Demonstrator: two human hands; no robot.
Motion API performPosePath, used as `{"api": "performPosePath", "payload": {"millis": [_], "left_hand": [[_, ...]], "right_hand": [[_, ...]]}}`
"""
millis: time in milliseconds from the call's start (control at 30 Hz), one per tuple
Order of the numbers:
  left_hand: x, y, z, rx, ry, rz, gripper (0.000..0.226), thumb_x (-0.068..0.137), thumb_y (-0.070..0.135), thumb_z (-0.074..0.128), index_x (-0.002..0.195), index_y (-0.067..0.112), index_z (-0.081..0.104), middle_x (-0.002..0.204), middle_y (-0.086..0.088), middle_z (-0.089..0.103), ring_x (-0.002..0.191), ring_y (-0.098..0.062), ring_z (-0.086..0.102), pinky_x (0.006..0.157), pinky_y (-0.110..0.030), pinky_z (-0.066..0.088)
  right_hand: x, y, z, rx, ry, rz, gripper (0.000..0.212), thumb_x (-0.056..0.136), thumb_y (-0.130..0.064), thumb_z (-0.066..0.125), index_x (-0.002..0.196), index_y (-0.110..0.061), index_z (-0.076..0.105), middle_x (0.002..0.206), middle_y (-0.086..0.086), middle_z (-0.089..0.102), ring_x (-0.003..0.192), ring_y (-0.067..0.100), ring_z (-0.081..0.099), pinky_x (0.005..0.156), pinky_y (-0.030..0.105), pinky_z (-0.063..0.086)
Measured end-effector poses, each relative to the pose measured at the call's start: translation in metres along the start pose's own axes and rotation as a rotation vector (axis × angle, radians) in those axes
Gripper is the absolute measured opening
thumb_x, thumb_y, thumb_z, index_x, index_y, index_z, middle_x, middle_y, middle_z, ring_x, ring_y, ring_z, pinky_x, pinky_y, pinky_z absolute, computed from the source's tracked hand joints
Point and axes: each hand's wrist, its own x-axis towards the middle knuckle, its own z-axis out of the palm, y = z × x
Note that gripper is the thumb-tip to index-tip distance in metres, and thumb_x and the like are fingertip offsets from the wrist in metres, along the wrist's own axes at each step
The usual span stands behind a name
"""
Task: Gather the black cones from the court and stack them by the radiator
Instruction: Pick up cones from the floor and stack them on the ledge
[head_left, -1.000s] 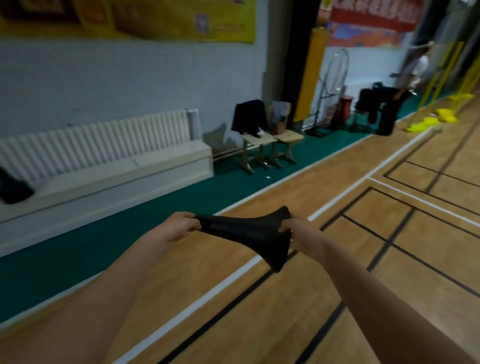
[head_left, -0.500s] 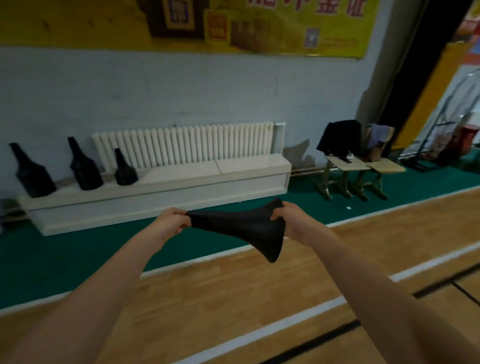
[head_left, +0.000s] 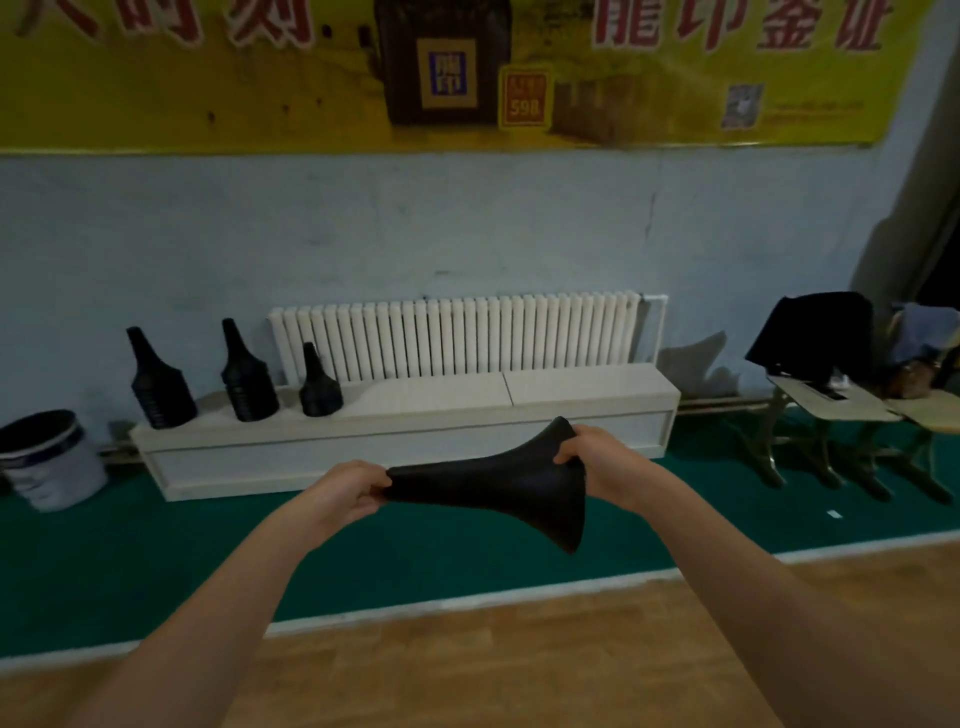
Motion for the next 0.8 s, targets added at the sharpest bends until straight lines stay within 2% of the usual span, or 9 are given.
{"api": "performPosePath", "payload": {"millis": [133,233,467,533,633,700,800], "left_hand": [[0.049,0.022,-0.002,-0.040,0.067,0.000,0.016,0.093,0.004,0.052,0.108,0.003,0.056,0.097,-0.012,0.059,0.098,-0.025,0.060,0.095,-0.032,0.045],[0.087,0.033,-0.014,-0.036,0.078,-0.004,0.023,0.092,0.006,0.053,0.114,0.002,0.055,0.106,-0.015,0.060,0.104,-0.027,0.059,0.097,-0.033,0.046],[0.202,0.057,-0.077,-0.044,0.159,-0.055,0.026,0.092,0.007,0.052,0.117,0.002,0.056,0.114,-0.017,0.060,0.103,-0.026,0.060,0.079,-0.028,0.049],[0.234,0.067,-0.101,-0.042,0.205,-0.071,0.023,0.093,0.006,0.051,0.114,0.001,0.056,0.109,-0.016,0.059,0.100,-0.026,0.060,0.072,-0.025,0.049],[0.282,0.083,-0.144,-0.053,0.250,-0.078,0.018,0.092,0.007,0.051,0.109,0.001,0.055,0.101,-0.017,0.056,0.088,-0.024,0.056,0.070,-0.025,0.046],[0.314,0.095,-0.174,-0.037,0.275,-0.067,0.017,0.091,0.007,0.051,0.106,0.000,0.055,0.099,-0.018,0.053,0.088,-0.025,0.053,0.069,-0.026,0.045],[0.351,0.110,-0.210,-0.032,0.335,-0.063,0.007,0.091,0.007,0.052,0.097,0.003,0.054,0.097,-0.018,0.053,0.088,-0.025,0.053,0.068,-0.025,0.043]], "right_hand": [[0.056,-0.020,0.002,-0.023,-0.039,0.005,0.035,0.085,0.004,0.049,0.119,-0.004,0.052,0.115,0.020,0.057,0.101,0.031,0.057,0.071,0.031,0.050],[0.099,-0.029,0.010,-0.018,-0.085,0.025,0.036,0.085,0.001,0.052,0.121,-0.005,0.051,0.116,0.019,0.056,0.101,0.029,0.056,0.068,0.031,0.049],[0.225,-0.056,0.069,-0.051,-0.160,0.057,0.034,0.085,0.001,0.052,0.119,-0.006,0.050,0.110,0.015,0.055,0.095,0.025,0.056,0.062,0.029,0.049],[0.261,-0.068,0.095,-0.072,-0.177,0.061,0.034,0.085,0.001,0.051,0.119,-0.006,0.050,0.107,0.014,0.055,0.093,0.024,0.055,0.060,0.029,0.048],[0.317,-0.090,0.140,-0.081,-0.200,0.073,0.031,0.085,0.000,0.050,0.116,-0.006,0.050,0.101,0.012,0.054,0.089,0.024,0.055,0.061,0.030,0.048],[0.353,-0.106,0.170,-0.091,-0.213,0.076,0.029,0.085,0.000,0.049,0.114,-0.006,0.050,0.097,0.011,0.054,0.087,0.023,0.054,0.062,0.031,0.048],[0.401,-0.126,0.209,-0.125,-0.227,0.086,0.036,0.085,0.000,0.050,0.120,-0.005,0.049,0.099,0.012,0.054,0.090,0.024,0.055,0.064,0.032,0.050]]}}
